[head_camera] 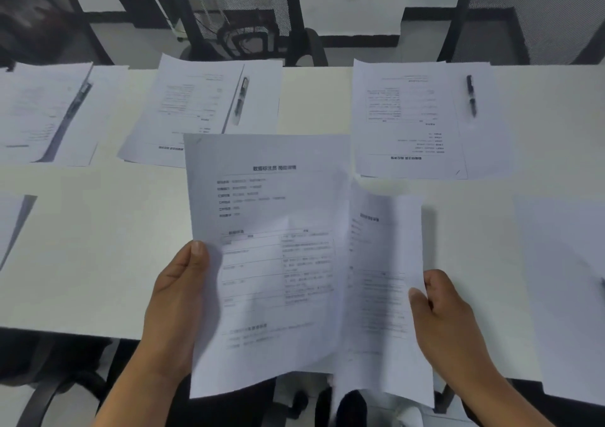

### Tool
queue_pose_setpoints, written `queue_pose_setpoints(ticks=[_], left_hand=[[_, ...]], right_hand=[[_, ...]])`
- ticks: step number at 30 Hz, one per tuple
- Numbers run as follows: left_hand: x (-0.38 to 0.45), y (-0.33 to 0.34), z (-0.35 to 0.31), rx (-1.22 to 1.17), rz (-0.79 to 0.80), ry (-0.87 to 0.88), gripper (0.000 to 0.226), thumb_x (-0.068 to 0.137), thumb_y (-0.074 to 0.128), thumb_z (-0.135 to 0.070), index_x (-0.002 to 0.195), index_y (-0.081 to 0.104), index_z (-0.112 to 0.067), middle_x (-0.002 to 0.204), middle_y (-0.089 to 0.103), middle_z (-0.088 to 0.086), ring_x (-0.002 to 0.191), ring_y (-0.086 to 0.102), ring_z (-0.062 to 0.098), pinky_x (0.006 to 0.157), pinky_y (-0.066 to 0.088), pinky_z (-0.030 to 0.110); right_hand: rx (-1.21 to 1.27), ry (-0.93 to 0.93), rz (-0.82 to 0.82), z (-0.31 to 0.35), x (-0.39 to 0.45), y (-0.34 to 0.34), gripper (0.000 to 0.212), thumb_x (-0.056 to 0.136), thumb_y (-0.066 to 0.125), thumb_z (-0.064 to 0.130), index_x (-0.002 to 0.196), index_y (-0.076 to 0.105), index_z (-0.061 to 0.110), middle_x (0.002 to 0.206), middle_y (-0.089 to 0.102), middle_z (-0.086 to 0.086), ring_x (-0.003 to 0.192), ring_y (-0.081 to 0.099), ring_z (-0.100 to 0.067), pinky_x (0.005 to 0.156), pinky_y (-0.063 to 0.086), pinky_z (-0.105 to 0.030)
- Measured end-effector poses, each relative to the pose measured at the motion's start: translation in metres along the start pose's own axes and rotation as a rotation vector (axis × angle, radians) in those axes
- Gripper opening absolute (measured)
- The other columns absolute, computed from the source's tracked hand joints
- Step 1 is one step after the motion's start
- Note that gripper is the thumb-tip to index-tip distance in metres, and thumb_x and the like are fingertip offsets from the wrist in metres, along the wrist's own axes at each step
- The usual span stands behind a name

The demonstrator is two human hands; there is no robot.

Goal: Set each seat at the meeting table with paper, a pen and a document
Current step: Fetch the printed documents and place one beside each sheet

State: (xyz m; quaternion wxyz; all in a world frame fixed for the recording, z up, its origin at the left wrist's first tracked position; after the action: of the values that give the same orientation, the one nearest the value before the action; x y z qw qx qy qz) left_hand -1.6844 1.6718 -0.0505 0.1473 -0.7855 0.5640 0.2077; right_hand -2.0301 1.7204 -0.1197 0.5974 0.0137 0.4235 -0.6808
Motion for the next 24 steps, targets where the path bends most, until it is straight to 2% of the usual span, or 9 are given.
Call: queue_pose_setpoints(ticks=[3, 5, 9, 11, 13, 15, 18, 21, 24], left_hand=[[0.006, -0.012, -0.008, 0.005, -0.037, 0.032, 0.033, 0.113, 0.051, -0.033, 0.119, 0.079, -0.015, 0.119, 0.083, 0.000, 0.110, 0.079, 0.016, 0.082, 0.063, 0.020], [0.008, -0.016, -0.013, 0.007, -0.049, 0.049, 0.033, 0.113, 0.052, -0.034, 0.118, 0.079, -0.016, 0.120, 0.083, 0.000, 0.111, 0.079, 0.016, 0.084, 0.064, 0.021], [0.013, -0.024, -0.011, 0.029, -0.077, 0.049, 0.032, 0.112, 0.054, -0.035, 0.119, 0.078, -0.016, 0.128, 0.080, 0.004, 0.124, 0.074, 0.025, 0.106, 0.061, 0.041], [0.013, -0.025, -0.009, 0.037, -0.078, 0.039, 0.031, 0.112, 0.056, -0.038, 0.116, 0.079, -0.018, 0.129, 0.080, 0.004, 0.126, 0.073, 0.025, 0.114, 0.052, 0.047], [0.010, -0.024, -0.011, 0.071, -0.101, 0.030, 0.032, 0.111, 0.057, -0.040, 0.119, 0.078, -0.017, 0.124, 0.081, -0.001, 0.120, 0.076, 0.020, 0.109, 0.054, 0.044], [0.006, -0.020, -0.017, 0.105, -0.098, 0.031, 0.033, 0.111, 0.056, -0.039, 0.121, 0.078, -0.016, 0.113, 0.084, -0.008, 0.104, 0.080, 0.009, 0.087, 0.062, 0.027], [0.004, -0.016, -0.027, 0.109, -0.071, 0.055, 0.030, 0.113, 0.053, -0.034, 0.110, 0.078, -0.019, 0.098, 0.084, -0.014, 0.079, 0.079, -0.003, 0.061, 0.059, 0.010], [0.009, -0.014, -0.032, 0.012, -0.052, 0.085, 0.033, 0.114, 0.050, -0.030, 0.108, 0.081, -0.019, 0.111, 0.085, -0.004, 0.096, 0.082, 0.011, 0.074, 0.065, 0.021], [0.012, -0.013, -0.033, -0.077, -0.028, 0.090, 0.035, 0.114, 0.049, -0.027, 0.105, 0.082, -0.018, 0.116, 0.083, 0.001, 0.103, 0.081, 0.016, 0.079, 0.066, 0.027]], right_hand=[[-0.033, -0.013, -0.025, 0.003, 0.003, -0.001, 0.014, 0.112, 0.046, 0.024, 0.098, 0.050, 0.026, 0.071, 0.066, 0.000, 0.058, 0.060, -0.022, 0.053, 0.043, -0.035], [-0.035, -0.024, -0.040, 0.008, 0.004, -0.002, 0.015, 0.112, 0.046, 0.023, 0.098, 0.050, 0.027, 0.076, 0.068, 0.003, 0.062, 0.063, -0.021, 0.053, 0.045, -0.035], [-0.045, -0.032, -0.044, 0.012, 0.012, -0.001, 0.014, 0.112, 0.046, 0.026, 0.098, 0.050, 0.026, 0.079, 0.071, 0.005, 0.065, 0.068, -0.017, 0.054, 0.051, -0.039], [-0.049, -0.030, -0.050, 0.013, 0.016, -0.001, 0.014, 0.111, 0.046, 0.026, 0.098, 0.051, 0.026, 0.081, 0.071, 0.007, 0.067, 0.070, -0.016, 0.055, 0.054, -0.040], [-0.063, -0.043, -0.053, 0.014, 0.019, -0.001, 0.013, 0.111, 0.047, 0.025, 0.099, 0.051, 0.026, 0.085, 0.071, 0.009, 0.069, 0.070, -0.013, 0.055, 0.054, -0.036], [-0.086, -0.061, -0.056, 0.015, 0.022, -0.002, 0.015, 0.111, 0.046, 0.023, 0.097, 0.049, 0.028, 0.083, 0.069, 0.009, 0.069, 0.068, -0.015, 0.055, 0.052, -0.037], [-0.121, -0.075, -0.058, 0.011, 0.024, -0.002, 0.022, 0.110, 0.047, 0.020, 0.090, 0.044, 0.028, 0.073, 0.062, 0.006, 0.062, 0.059, -0.017, 0.054, 0.046, -0.038], [-0.144, -0.078, -0.079, 0.007, 0.026, -0.004, 0.026, 0.110, 0.050, 0.022, 0.087, 0.040, 0.028, 0.068, 0.053, 0.004, 0.058, 0.051, -0.017, 0.053, 0.040, -0.037], [-0.146, -0.105, -0.085, 0.005, 0.027, -0.003, 0.017, 0.110, 0.051, 0.027, 0.093, 0.047, 0.031, 0.082, 0.061, 0.008, 0.072, 0.062, -0.013, 0.059, 0.050, -0.039]])
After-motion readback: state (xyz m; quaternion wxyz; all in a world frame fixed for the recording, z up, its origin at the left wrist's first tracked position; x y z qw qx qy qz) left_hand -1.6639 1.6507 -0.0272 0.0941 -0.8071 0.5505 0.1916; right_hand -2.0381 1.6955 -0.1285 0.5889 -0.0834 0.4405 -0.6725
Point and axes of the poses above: each hand's wrist, its own x-axis towards the middle knuckle, its own y-axis out of the palm, z = x × y, the point moved 6 cm from there along x, towards the middle knuckle
